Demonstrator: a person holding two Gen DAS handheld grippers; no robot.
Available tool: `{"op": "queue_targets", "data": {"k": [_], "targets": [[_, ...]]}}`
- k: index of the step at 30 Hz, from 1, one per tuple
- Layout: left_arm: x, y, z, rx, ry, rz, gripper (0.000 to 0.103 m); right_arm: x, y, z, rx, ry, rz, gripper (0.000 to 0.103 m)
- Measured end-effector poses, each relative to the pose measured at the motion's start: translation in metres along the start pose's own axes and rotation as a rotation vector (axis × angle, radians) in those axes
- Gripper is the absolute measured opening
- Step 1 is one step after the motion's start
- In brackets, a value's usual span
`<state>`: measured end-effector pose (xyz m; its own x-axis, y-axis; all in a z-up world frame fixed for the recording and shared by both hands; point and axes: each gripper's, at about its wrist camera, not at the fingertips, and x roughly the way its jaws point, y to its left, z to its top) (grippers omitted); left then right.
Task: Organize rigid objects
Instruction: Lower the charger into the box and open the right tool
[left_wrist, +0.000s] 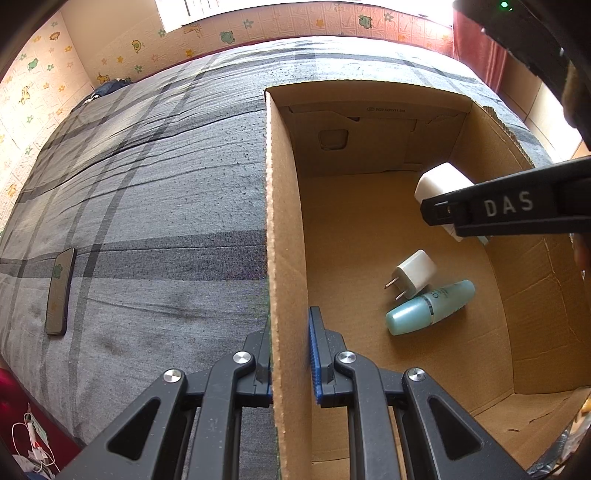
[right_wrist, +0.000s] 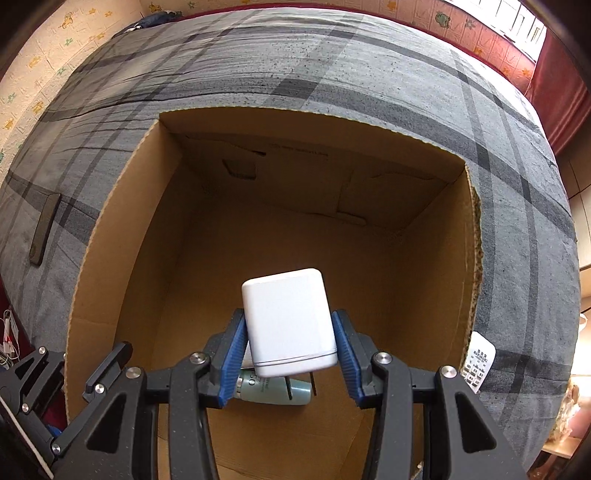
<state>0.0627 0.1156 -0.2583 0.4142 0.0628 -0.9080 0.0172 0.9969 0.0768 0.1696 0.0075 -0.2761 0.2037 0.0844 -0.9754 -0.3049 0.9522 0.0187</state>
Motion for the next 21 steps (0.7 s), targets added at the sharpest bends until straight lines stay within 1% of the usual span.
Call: {"op": "queue_targets", "data": {"k": [11,21], "targets": [[0.0,0.001,0.0,0.003,0.0,0.0,0.015,0.038,0.0,0.015,0.018,0.068,-0.043,0.05],[0.001,0.001,0.0,0.005,-0.001,0.001,0.015,0.041,-0.005,0.013,0.02,0.064,-0.034,0.05]]}}
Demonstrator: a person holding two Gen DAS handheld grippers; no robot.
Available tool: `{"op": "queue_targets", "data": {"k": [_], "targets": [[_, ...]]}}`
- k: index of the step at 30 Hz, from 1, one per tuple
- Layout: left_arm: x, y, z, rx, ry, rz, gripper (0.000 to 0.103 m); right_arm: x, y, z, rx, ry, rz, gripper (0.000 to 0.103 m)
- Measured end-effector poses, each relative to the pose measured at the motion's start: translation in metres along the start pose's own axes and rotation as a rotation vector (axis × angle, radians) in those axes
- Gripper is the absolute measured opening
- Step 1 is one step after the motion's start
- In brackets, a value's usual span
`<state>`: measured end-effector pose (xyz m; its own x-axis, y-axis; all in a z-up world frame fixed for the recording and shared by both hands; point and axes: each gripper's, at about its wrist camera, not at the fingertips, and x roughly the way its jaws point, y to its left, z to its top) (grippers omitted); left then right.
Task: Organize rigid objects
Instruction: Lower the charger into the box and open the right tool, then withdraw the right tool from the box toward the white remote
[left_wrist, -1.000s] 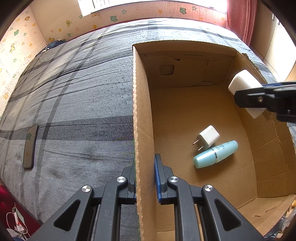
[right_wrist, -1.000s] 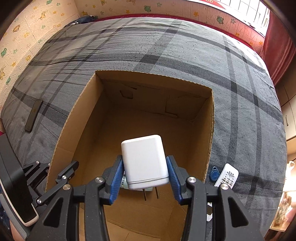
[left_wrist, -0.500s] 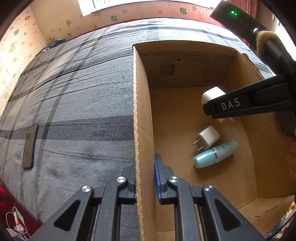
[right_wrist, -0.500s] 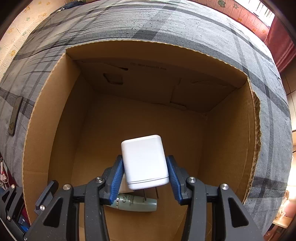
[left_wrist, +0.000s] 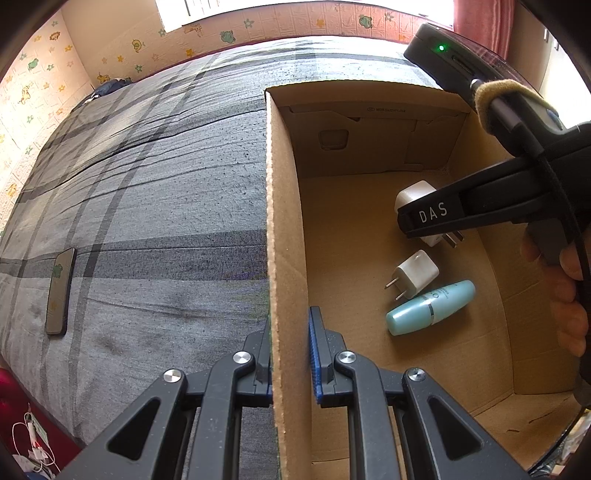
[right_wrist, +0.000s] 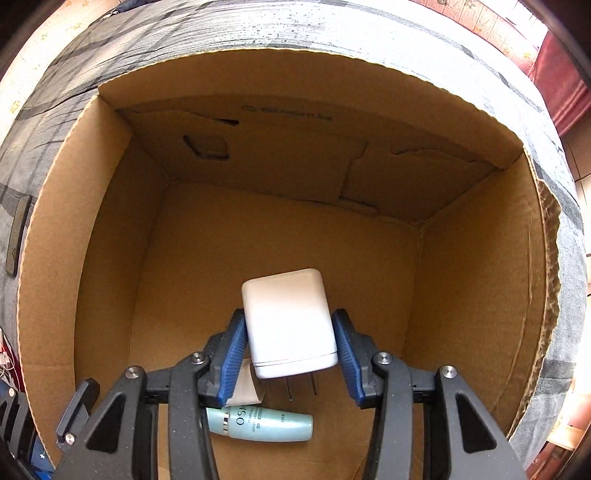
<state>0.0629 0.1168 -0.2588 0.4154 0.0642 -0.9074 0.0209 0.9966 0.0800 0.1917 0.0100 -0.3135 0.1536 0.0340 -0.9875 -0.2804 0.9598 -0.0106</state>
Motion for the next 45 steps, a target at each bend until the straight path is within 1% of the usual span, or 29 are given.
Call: {"op": "queue_targets", "data": {"k": [8,19,26,30,33,35,37,39,41,42,43,44,45], "targets": [[0.0,0.001,-0.001,0.003,0.0,0.001,0.015,-0.004,0.0,-0.002,0.0,-0.014,-0.006,0.051],[0.001,0.0,-0.002,0.001,0.0,0.0,0.015,-0.029,0.002,-0.008,-0.017,-0.062,0.004,0.052],[0.0,0.0,-0.002,0.001,0.001,0.001,0.015,-0.062,0.005,-0.018,-0.029,-0.127,-0.007,0.052],[0.0,0.0,-0.002,0.001,0.002,0.002,0.015,-0.08,0.005,-0.021,-0.021,-0.143,0.0,0.055],[0.0,-0.001,-0.002,0.002,0.002,0.005,0.015,-0.097,0.007,-0.027,-0.017,-0.166,-0.014,0.057],[0.0,-0.002,-0.001,0.005,0.001,0.009,0.015,-0.104,0.004,-0.029,-0.004,-0.172,-0.009,0.066],[0.0,-0.002,-0.001,0.004,0.002,0.009,0.015,-0.111,0.0,-0.033,0.014,-0.178,-0.003,0.072],[0.0,-0.002,-0.001,0.004,0.004,0.009,0.015,-0.118,-0.006,-0.036,0.029,-0.193,-0.001,0.075],[0.0,-0.002,-0.001,0.004,0.004,0.01,0.015,-0.123,-0.011,-0.038,0.044,-0.201,-0.004,0.082],[0.0,-0.003,-0.001,0.005,0.004,0.01,0.015,-0.127,-0.014,-0.04,0.052,-0.204,-0.005,0.083],[0.0,-0.002,-0.001,0.005,0.004,0.01,0.015,-0.13,-0.017,-0.041,0.059,-0.206,-0.005,0.088],[0.0,-0.002,-0.001,0.005,0.005,0.01,0.015,-0.133,-0.02,-0.042,0.065,-0.212,-0.004,0.095],[0.0,-0.002,-0.001,0.005,0.004,0.01,0.015,-0.135,-0.023,-0.042,0.069,-0.223,-0.003,0.098]]}}
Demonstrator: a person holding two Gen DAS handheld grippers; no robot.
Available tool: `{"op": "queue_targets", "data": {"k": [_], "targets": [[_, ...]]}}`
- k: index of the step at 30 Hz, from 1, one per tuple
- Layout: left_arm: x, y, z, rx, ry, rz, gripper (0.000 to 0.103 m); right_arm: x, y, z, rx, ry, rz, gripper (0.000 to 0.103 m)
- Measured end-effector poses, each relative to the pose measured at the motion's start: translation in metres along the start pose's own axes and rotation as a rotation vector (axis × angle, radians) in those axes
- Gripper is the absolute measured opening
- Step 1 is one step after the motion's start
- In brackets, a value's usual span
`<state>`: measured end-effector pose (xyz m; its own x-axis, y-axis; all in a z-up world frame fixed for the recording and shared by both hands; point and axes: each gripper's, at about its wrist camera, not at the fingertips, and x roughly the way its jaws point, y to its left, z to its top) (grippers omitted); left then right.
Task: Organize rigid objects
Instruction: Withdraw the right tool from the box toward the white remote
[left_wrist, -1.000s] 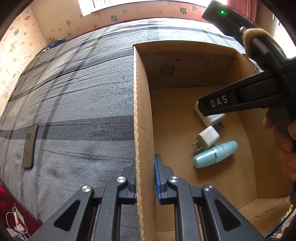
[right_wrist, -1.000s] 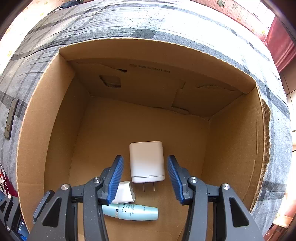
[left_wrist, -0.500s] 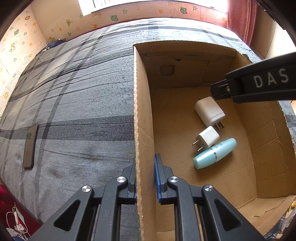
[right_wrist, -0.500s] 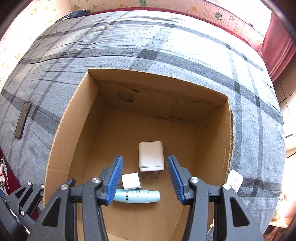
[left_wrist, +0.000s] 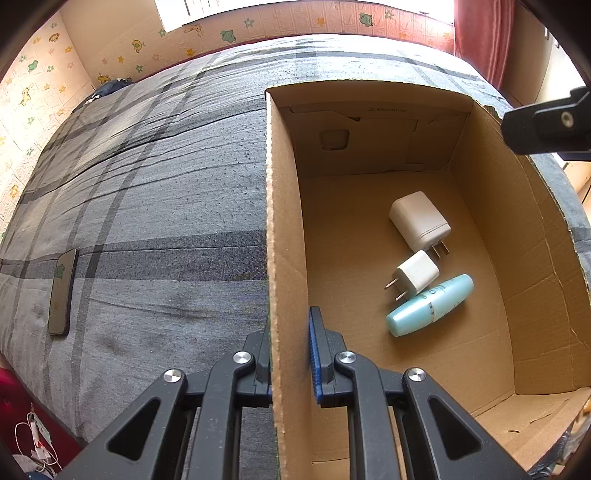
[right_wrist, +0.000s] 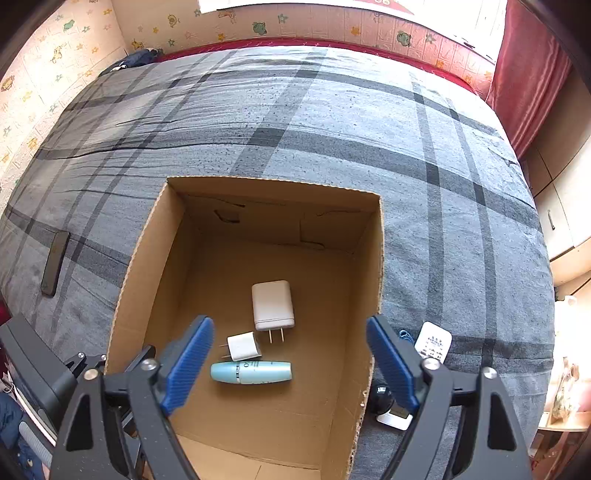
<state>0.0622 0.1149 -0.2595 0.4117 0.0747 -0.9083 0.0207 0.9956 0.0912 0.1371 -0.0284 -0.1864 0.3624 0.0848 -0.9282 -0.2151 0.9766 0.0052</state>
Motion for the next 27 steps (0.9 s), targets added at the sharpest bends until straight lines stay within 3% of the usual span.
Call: {"op": "queue_targets", "data": {"k": [2,13,27], "targets": [[0.0,0.0,0.0,0.0,0.0,0.0,0.015,-0.007,-0.005,0.0,0.004,-0.021,-0.01,0.102],[0.0,0.0,0.0,-0.001,0.0,-0.001,0.015,-0.036,-0.051,-0.014,0.056,-0.067,-0.046,0.103],[0.0,0.002,0.0,-0.003,0.001,-0.001,0.015,-0.029,-0.138,-0.045,0.211,-0.033,-0.114,0.103]]}}
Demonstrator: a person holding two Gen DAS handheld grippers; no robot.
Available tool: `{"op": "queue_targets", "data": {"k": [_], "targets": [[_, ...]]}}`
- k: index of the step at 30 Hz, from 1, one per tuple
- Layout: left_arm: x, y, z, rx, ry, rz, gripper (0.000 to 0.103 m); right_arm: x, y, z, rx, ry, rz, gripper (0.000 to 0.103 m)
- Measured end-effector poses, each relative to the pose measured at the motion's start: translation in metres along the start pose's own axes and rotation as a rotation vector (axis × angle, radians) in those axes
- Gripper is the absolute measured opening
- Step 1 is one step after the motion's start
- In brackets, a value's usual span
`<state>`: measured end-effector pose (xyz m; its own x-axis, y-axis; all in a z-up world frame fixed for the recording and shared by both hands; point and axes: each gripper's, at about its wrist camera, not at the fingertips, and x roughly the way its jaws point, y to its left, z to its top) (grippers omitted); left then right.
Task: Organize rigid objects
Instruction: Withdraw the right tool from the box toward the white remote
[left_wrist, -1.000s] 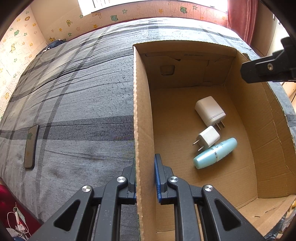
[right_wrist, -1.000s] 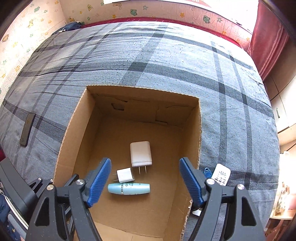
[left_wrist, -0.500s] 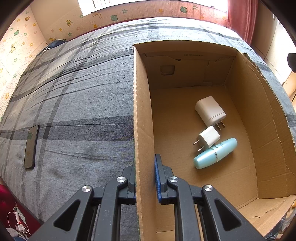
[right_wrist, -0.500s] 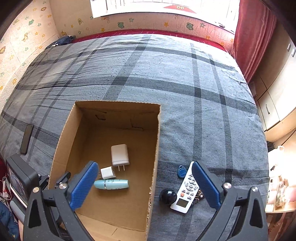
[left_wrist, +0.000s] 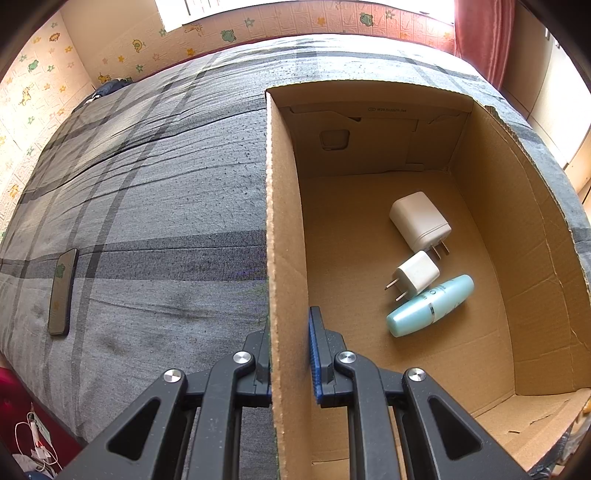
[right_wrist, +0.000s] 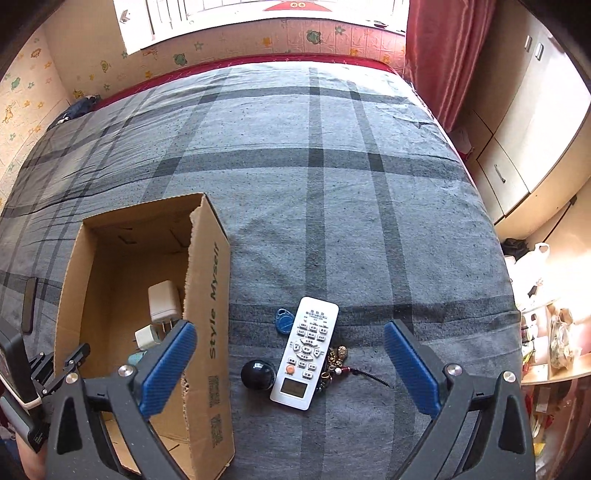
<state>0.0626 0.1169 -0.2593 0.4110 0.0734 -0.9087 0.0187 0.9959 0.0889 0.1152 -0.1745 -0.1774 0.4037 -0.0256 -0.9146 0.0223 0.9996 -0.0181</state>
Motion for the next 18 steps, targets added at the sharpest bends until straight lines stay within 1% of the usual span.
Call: {"op": "queue_targets", "data": {"k": [9,18], "targets": [[0.0,0.0,0.0,-0.001,0.001,0.0,0.015,0.032,-0.04,-0.022,0.069,0.046,-0.034,0.103],[0.0,0.0,0.001,-0.002,0.001,-0.001,0.015,0.066,-0.057,-0.044,0.109,0.088,-0.038,0.103]]}}
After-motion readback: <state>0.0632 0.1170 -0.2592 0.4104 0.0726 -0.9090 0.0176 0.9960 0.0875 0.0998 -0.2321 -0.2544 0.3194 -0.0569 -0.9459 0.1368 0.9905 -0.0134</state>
